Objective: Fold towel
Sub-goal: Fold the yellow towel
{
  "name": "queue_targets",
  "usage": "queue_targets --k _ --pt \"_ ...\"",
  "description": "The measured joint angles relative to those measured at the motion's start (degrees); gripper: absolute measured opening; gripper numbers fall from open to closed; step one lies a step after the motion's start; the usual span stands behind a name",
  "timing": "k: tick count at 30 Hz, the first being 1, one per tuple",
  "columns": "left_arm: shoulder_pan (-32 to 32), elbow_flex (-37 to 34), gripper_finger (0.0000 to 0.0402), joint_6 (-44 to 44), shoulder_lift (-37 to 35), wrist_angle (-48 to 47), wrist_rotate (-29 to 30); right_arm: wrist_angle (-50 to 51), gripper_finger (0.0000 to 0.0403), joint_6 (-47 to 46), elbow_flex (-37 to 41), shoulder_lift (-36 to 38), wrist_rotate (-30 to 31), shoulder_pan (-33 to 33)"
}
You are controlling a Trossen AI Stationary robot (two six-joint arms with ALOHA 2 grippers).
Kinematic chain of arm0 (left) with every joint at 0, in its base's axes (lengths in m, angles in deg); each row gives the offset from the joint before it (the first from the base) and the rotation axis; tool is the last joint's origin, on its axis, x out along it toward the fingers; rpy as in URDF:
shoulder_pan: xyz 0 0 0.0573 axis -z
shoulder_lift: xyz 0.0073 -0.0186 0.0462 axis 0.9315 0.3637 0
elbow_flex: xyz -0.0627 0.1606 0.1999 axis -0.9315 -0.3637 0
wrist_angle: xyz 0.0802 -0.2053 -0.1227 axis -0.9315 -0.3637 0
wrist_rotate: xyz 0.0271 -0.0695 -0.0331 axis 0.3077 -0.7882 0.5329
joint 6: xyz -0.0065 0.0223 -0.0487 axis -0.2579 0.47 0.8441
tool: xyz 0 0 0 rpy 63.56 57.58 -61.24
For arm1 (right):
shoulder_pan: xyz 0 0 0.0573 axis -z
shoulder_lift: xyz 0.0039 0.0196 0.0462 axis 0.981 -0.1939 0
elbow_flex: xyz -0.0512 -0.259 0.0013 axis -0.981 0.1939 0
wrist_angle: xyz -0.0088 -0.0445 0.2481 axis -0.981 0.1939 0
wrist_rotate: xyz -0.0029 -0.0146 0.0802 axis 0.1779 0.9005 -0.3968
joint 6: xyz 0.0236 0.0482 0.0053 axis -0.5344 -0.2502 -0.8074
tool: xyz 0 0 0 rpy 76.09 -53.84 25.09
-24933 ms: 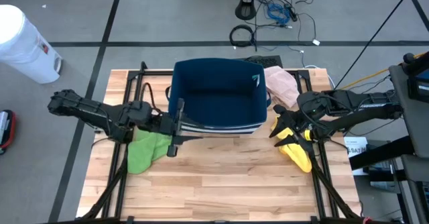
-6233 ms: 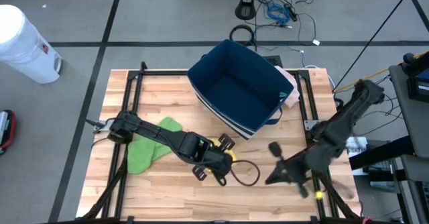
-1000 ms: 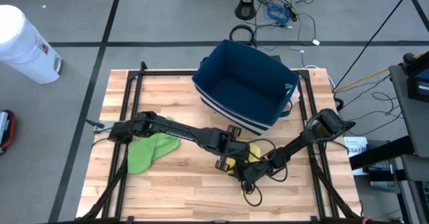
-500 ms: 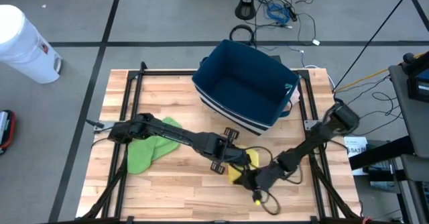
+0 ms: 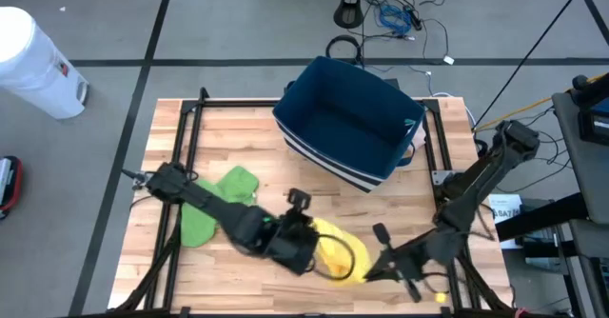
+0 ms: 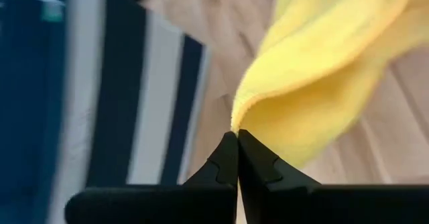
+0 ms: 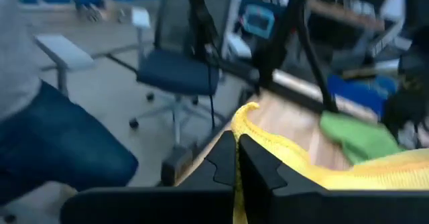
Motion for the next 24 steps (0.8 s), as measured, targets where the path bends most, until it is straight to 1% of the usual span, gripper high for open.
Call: queue_targets --k 2,4,7,11,14,18,21,22,24 --pt "2.09 0.0 0.0 1.64 -1.11 -1.67 3.37 -1.9 0.0 2.78 0.0 2.02 -0.44 -1.09" --pt "4.1 0.0 0.0 3.02 -1.87 -2.81 4.71 -3.14 0.0 5.24 -0.02 3.72 -0.63 -2.01" --pt "6.79 0.0 0.0 4.05 -2.53 -2.77 4.76 -3.74 0.0 7.45 -0.01 5.71 -2.55 -3.38" --pt "9.99 -0.03 0.0 4.09 -2.65 -2.81 4.18 -4.09 0.0 7.73 -0.02 6.44 -4.95 -5.09" --pt "11.67 -0.04 0.0 4.42 -2.64 -2.69 3.1 -4.03 0.0 5.82 -0.02 5.86 -4.93 -6.11" --pt "13.14 -0.04 0.0 4.09 -2.64 -2.31 3.71 -5.69 0.0 4.5 -0.02 4.46 -5.01 -7.24" --pt "13.92 -0.04 0.0 1.56 -2.64 -4.46 10.63 -8.14 0.0 5.72 -0.04 4.55 -6.97 -7.63" --pt "14.08 -0.04 0.0 0.89 -2.56 -5.13 12.77 -7.05 0.0 5.77 -0.2 4.97 -6.77 -7.61" --pt "13.68 -0.04 0.0 -1.44 -2.39 -5.81 15.73 -0.8 0.0 4.45 -1.43 6.11 -3.03 -7.66"
